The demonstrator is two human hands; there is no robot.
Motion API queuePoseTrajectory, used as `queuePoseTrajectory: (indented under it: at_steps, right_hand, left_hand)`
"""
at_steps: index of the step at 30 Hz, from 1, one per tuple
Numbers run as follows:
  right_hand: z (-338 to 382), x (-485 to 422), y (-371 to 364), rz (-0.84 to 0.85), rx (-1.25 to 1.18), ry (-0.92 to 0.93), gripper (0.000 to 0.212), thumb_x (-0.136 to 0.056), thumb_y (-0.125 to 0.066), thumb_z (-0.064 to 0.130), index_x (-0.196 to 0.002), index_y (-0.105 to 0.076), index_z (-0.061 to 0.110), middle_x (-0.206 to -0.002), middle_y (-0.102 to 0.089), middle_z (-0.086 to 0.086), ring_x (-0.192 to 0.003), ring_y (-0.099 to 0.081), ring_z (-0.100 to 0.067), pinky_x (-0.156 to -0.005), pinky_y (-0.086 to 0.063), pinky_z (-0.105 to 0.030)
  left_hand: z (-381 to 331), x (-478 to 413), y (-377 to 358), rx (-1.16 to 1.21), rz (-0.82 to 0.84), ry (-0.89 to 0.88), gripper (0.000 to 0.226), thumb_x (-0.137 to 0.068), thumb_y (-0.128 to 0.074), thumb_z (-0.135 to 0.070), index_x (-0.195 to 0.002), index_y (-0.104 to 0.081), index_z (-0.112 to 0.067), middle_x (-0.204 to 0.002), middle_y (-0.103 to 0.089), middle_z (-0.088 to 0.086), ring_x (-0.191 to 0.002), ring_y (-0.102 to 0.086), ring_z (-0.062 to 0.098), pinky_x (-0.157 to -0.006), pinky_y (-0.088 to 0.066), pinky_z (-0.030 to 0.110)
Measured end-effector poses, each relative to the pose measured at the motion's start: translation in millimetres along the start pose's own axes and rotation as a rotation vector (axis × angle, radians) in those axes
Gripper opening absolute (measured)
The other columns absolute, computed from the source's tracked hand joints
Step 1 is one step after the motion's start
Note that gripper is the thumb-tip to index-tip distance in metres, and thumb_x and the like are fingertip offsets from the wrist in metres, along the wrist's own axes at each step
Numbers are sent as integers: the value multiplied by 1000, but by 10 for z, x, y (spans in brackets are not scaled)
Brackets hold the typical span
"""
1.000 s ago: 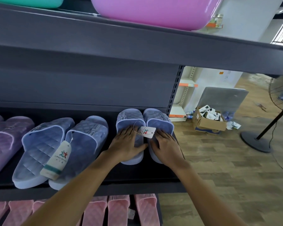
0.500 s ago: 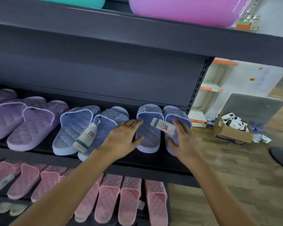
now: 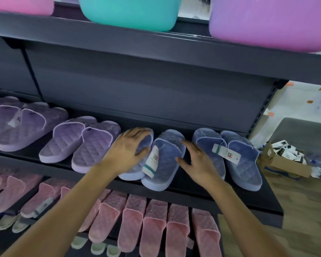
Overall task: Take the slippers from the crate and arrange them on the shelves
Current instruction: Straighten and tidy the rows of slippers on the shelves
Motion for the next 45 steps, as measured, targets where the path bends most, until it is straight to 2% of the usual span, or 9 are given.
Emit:
queuePoseTrajectory:
  at_steps: [5,8,11,16,21,28,33,37,45]
  right_hand:
    - [234,-121,-157,-93,-4,-19,50,-89,-59,27,-135,-44,14,-139,-47,-5,-126,-45,-23,-99,-40,-32]
    - [381,-116,-179,-205,16,-22,41,-89,-55,31,-124,-56,11,-128,-57,-6,-118,-54,-24,-92,-45,-34]
    - [505,-103,-207,-277,23,-11,49,-82,-44,42,-113,-62,9,-115,-64,-8,-105,-61,-27,-84,-49,-33]
    - [554,28,-230,-399,-15,-96,47,-80,-45,49,-95,-68,11,-91,-71,-4,-80,-67,-22,-65,-56,-36]
    - [521,-2,-438,-163,-60,-314,42,-77,-66,51,-96,-64,14,-90,-69,-4,-84,-65,-23,-75,-51,-38]
    - [510,-99,-426,-94,-209,-414,14,-81,-65,26,-81,-61,12,-74,-62,3,-70,-57,-14,-67,-43,-29]
    - [618,-118,-354,-150,-509,-383,7,-81,-69,24,-75,-66,27,-75,-68,10,-71,-62,-4,-72,-48,-21]
    - [773,-191,-422,-100,-470,-310,18,-83,-67,34,-89,-70,18,-85,-71,0,-85,-66,-16,-80,-51,-35]
    - [494,-41,-448,-73,-267,-322,19,-92,-53,16,-104,-66,14,-94,-70,-6,-85,-64,-20,-81,-48,-39]
  left_hand:
    - [472,29,7,-12,85,54,87,-70,-18,-64,-138,-40,-15,-140,-44,3,-128,-41,23,-105,-31,33]
    - [577,-3,-32,43,118,15,83,-75,-27,-64,-140,-38,-14,-143,-41,4,-130,-38,23,-106,-30,32]
    - [620,-68,-78,86,148,-25,60,-90,-52,-38,-143,-33,-15,-147,-35,3,-134,-33,23,-108,-27,31]
    - [653,-109,-139,135,112,-70,62,-90,-58,-25,-144,-29,-17,-148,-32,3,-135,-30,24,-109,-27,33]
    - [653,-76,-262,214,122,-29,67,-90,-56,-28,-146,-20,-18,-152,-18,2,-140,-15,22,-112,-23,34]
    - [729,-81,-223,312,53,-30,60,-91,-45,-2,-145,-27,-21,-150,-23,0,-138,-22,20,-103,-35,33]
    - [770,-102,-226,327,99,-41,62,-90,-52,-5,-145,-28,-21,-150,-24,0,-137,-23,20,-104,-34,34]
    - [755,-117,-222,357,82,-16,62,-88,-54,-3,-143,-31,-19,-149,-26,3,-136,-27,23,-101,-36,35]
    - [768,-168,-276,348,76,88,64,-84,-49,9,-142,-32,-14,-146,-30,12,-129,-40,29,-99,-39,32]
Point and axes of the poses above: each hand's wrist, its own x-axis away from the middle knuckle, its own y-axis out of the back of the hand, z = x × y, the point moved 6 cm from there along -x, towards the middle knuckle
